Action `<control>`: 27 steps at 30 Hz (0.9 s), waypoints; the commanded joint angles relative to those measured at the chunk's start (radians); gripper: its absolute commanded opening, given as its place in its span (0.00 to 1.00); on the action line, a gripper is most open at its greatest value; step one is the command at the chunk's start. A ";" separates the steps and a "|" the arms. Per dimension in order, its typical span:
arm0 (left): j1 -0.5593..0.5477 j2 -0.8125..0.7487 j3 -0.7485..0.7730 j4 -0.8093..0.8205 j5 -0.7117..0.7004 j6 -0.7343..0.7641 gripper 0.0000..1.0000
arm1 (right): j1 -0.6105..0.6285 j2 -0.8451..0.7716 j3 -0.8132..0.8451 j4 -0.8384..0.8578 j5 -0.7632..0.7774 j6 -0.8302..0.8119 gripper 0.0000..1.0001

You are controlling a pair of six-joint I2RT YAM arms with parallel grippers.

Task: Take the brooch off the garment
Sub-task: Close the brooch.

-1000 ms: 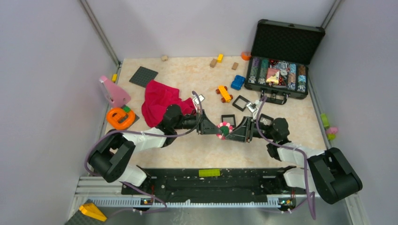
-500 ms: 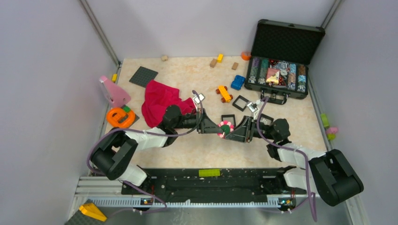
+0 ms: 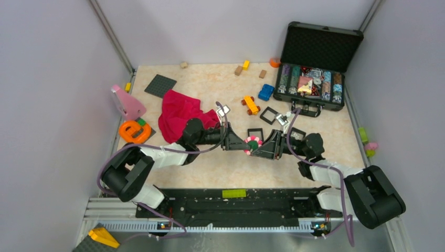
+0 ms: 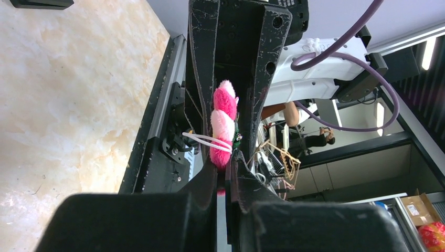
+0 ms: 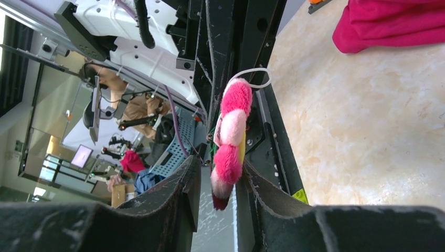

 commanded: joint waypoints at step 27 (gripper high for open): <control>0.013 0.035 0.000 0.165 0.023 -0.126 0.00 | 0.016 -0.115 0.051 -0.136 -0.017 -0.156 0.46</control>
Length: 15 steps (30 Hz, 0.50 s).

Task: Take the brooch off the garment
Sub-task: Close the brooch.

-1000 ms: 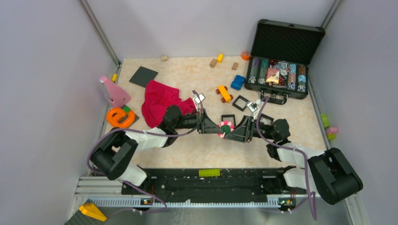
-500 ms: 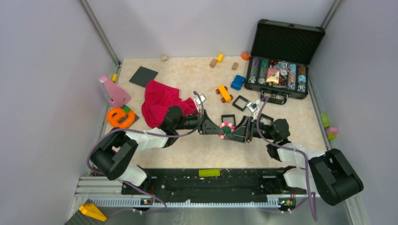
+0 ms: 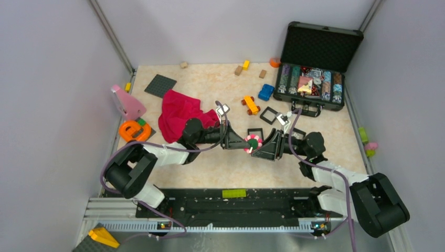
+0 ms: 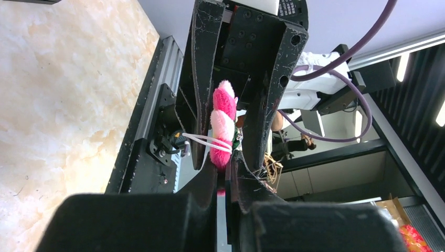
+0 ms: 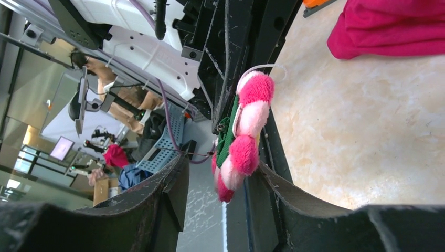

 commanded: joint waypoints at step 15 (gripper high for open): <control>0.003 -0.003 -0.001 0.056 0.007 -0.010 0.00 | 0.045 -0.051 0.072 -0.068 0.021 -0.112 0.49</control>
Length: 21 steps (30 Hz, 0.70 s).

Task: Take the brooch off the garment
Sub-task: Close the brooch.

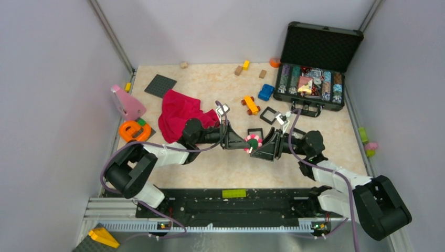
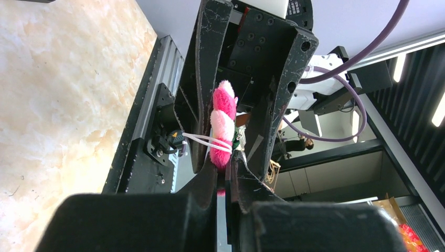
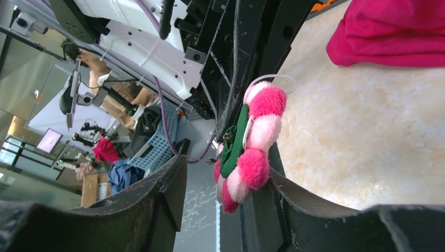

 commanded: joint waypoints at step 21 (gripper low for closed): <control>0.001 -0.011 -0.014 0.113 0.010 -0.027 0.00 | 0.027 -0.173 0.082 -0.439 0.021 -0.321 0.57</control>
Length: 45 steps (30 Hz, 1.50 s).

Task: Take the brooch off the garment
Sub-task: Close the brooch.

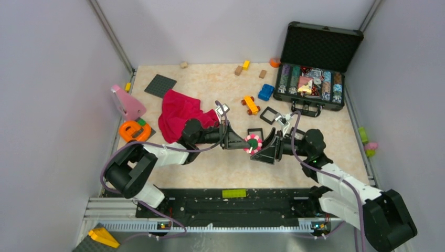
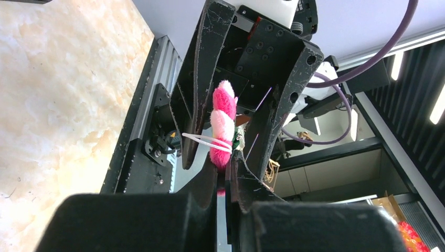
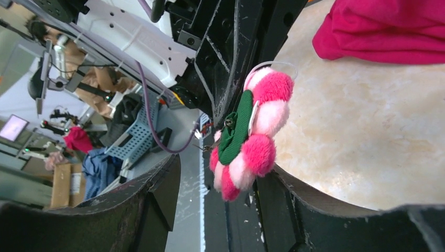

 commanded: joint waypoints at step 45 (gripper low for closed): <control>0.021 0.045 0.233 0.413 -0.265 -0.632 0.00 | 0.011 -0.122 0.713 -0.755 0.408 -0.110 0.56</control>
